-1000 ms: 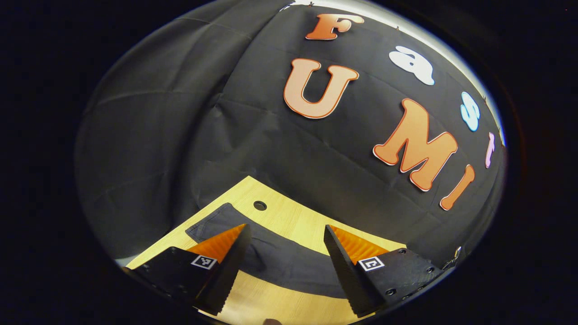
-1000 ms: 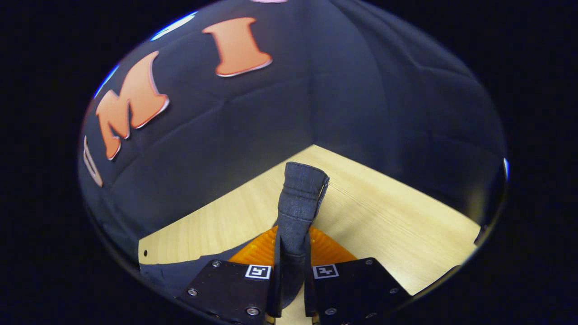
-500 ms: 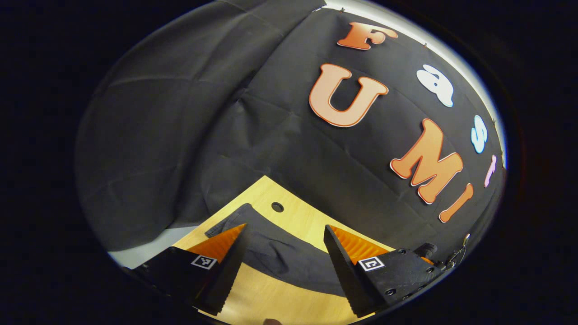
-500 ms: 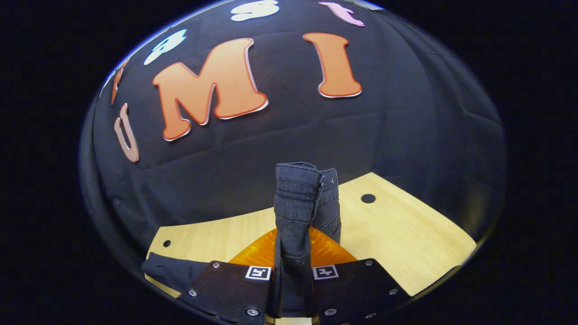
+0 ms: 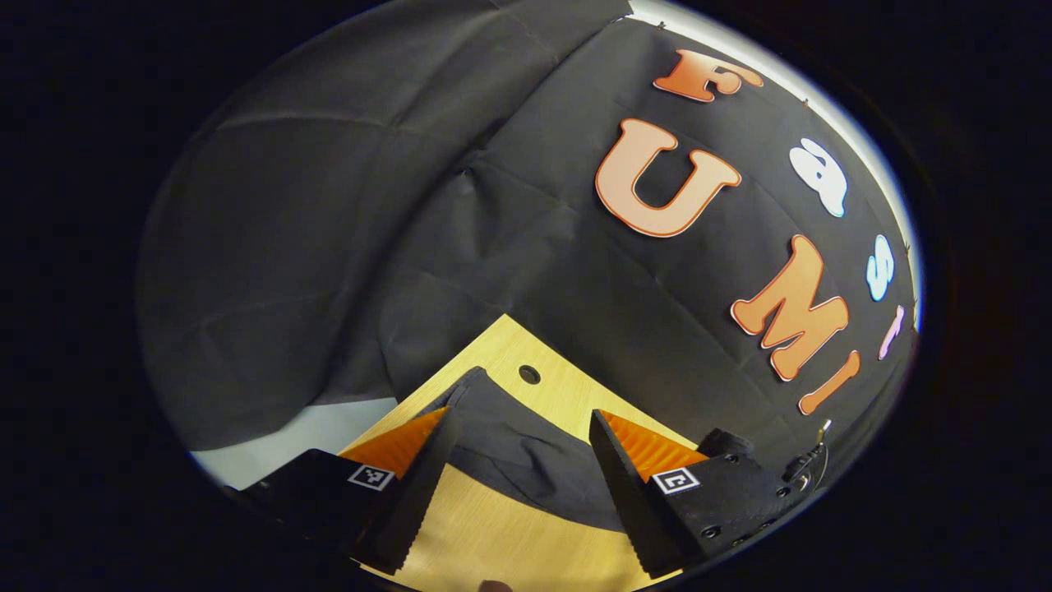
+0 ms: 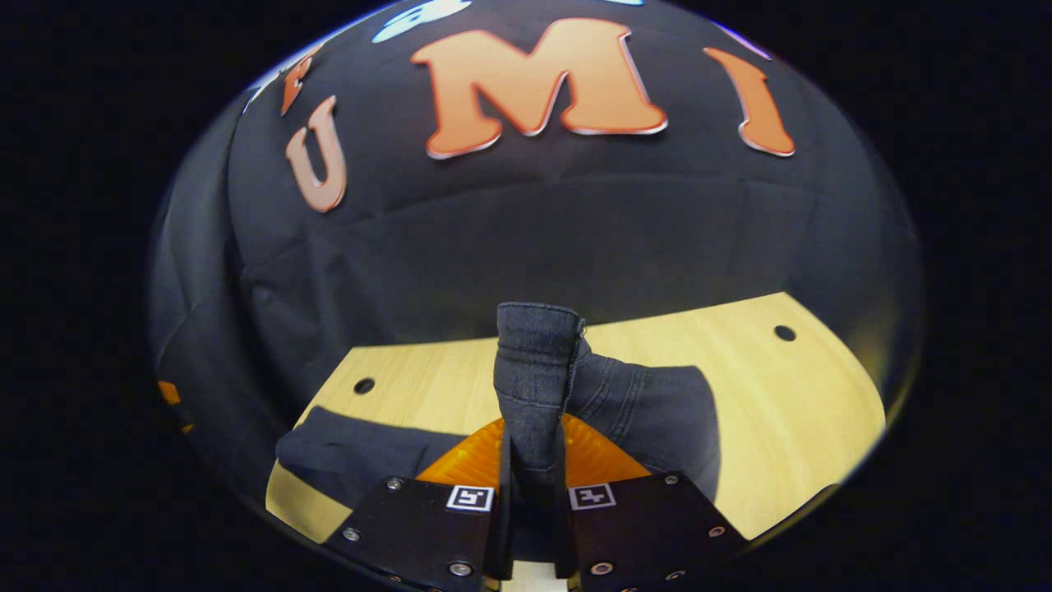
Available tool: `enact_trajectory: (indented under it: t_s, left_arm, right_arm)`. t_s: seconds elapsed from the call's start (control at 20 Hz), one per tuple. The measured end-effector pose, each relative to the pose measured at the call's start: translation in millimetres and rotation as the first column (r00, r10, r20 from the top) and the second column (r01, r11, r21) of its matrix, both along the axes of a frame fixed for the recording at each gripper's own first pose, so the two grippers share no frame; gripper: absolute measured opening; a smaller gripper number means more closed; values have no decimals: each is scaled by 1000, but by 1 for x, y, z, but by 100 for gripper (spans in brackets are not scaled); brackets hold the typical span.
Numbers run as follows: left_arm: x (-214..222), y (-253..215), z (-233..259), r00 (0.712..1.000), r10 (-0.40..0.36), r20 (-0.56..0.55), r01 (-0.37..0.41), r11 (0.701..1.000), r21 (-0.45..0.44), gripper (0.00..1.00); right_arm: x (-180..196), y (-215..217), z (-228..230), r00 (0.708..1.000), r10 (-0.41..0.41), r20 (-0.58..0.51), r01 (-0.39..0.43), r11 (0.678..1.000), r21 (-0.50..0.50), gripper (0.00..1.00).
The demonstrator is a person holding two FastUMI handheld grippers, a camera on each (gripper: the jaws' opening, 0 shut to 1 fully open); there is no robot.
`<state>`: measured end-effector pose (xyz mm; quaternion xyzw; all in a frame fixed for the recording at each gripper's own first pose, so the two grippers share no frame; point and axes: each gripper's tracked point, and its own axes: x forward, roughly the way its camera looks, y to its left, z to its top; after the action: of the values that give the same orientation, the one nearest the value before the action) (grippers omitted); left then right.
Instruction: Grasp the waist and the cuffs of the jeans and fold them to make the two legs overlap; first hold the waist and fold one-third of the jeans toward the cuffs, then hold the cuffs and fold the remaining one-third in the same direction to finish folding.
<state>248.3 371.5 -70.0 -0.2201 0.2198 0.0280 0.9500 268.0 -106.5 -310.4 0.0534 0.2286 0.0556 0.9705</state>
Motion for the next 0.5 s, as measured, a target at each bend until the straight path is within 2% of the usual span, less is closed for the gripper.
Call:
enact_trajectory:
  t_s: [0.25, 0.35, 0.4, 0.45, 0.5]
  left_arm:
    - [-1, 8, -17, 1000, -6, -31, 6, 1000, -13, 97]
    - [-3, 12, -25, 999, -4, -49, 3, 1000, -26, 98]
    - [-4, 14, -30, 998, 0, -57, -2, 999, -34, 98]
    - [-4, 17, -34, 998, 5, -65, -7, 999, -44, 98]
    - [-4, 18, -38, 997, 11, -73, -15, 998, -57, 98]
  right_arm:
    - [-7, -3, -3, 979, 115, -169, -128, 989, -69, 19]
    - [-9, -8, 4, 969, 158, -188, -177, 981, -86, 19]
    - [-11, -4, 13, 958, 186, -216, -198, 980, -35, 36]
    - [-12, 4, 7, 952, 209, -225, -211, 977, 17, 31]
    - [-17, 5, 7, 949, 208, -238, -202, 978, 49, 54]
